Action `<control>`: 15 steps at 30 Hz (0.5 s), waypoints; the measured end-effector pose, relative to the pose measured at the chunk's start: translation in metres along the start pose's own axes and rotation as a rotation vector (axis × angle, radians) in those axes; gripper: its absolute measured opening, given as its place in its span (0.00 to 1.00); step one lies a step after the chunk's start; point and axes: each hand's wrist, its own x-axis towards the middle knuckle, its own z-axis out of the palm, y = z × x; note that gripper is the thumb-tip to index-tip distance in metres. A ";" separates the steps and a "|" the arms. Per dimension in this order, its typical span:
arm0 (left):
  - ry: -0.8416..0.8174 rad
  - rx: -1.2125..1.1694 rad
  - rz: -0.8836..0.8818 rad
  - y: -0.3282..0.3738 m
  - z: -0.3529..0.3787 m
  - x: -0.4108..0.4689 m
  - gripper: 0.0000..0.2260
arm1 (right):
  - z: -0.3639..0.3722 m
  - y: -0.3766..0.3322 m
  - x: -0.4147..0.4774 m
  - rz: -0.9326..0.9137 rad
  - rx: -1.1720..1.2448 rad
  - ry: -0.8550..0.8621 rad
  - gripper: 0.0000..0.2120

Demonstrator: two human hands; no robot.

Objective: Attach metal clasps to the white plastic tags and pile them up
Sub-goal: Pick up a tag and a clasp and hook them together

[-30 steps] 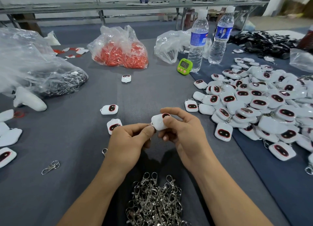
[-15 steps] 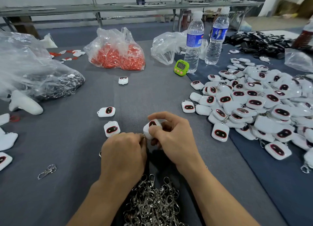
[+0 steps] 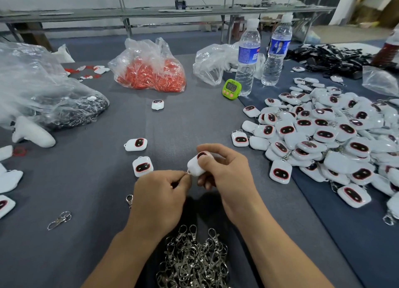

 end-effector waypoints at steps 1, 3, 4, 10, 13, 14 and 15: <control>-0.001 0.177 0.060 -0.001 -0.001 -0.001 0.17 | 0.002 0.003 -0.002 -0.041 -0.094 0.012 0.10; 0.027 0.395 0.163 -0.001 -0.002 -0.003 0.15 | 0.006 0.006 -0.006 -0.121 -0.254 0.017 0.11; 0.042 0.429 0.177 -0.001 -0.002 -0.003 0.14 | 0.008 0.007 -0.007 -0.138 -0.279 0.015 0.12; 0.068 -0.074 -0.085 0.006 -0.001 -0.001 0.08 | 0.005 0.003 -0.001 -0.051 -0.073 0.034 0.09; 0.137 -0.266 -0.102 0.010 -0.003 0.001 0.14 | 0.003 0.001 0.000 -0.016 0.004 0.012 0.05; 0.149 -0.269 -0.097 0.011 -0.003 0.001 0.15 | 0.002 0.000 0.000 -0.007 0.003 0.003 0.04; 0.149 -0.237 -0.085 0.010 -0.003 0.000 0.13 | 0.001 0.000 0.000 0.001 -0.003 -0.003 0.03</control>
